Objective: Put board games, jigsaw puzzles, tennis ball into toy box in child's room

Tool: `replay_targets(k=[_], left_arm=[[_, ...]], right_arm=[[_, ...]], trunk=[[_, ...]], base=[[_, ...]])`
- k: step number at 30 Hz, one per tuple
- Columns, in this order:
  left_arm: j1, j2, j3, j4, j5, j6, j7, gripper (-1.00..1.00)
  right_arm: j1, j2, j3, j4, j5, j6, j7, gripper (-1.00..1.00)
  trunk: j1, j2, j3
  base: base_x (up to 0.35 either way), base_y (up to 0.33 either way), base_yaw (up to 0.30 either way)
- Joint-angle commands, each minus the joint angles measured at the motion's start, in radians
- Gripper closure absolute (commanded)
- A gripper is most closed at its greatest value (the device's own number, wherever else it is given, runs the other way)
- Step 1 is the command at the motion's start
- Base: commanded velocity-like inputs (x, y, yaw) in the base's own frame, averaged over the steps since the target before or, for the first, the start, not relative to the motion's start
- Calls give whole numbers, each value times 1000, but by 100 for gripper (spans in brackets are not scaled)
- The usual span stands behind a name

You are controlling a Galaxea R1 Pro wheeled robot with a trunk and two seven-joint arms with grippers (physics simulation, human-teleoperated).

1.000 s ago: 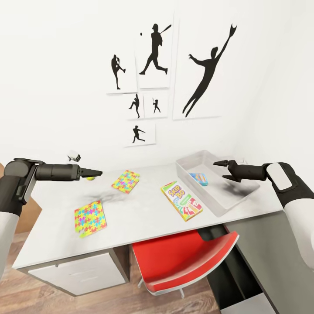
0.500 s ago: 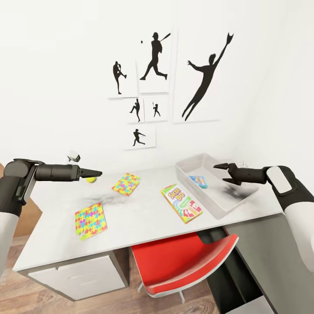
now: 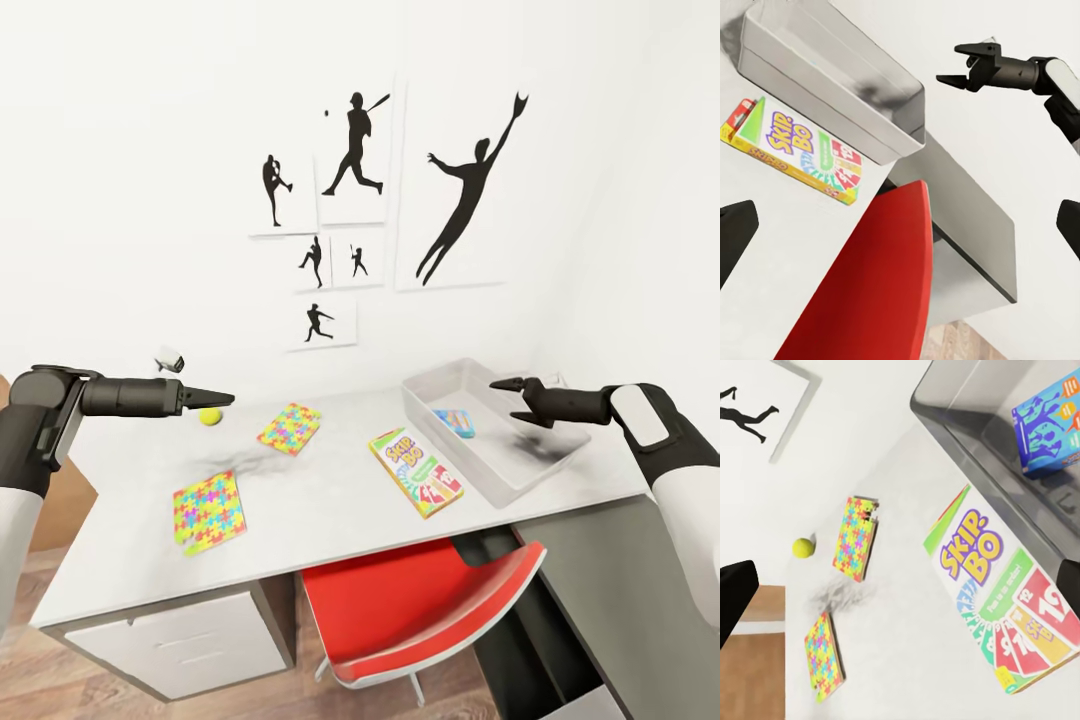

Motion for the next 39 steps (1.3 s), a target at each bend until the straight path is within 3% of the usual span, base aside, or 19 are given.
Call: replay_targets(k=[1, 39], left_arm=[[-1, 0, 0, 0, -2, 11, -4, -100], [-1, 0, 1, 22, -3, 9, -4, -100]], right_arm=[[0, 0, 1, 0, 9, 2, 9, -100], [17, 0, -5, -1, 11, 0, 9, -100]], trunk=[[1, -2, 0], [1, -2, 60]], base=[[0, 0, 0], [-32, 16, 12]])
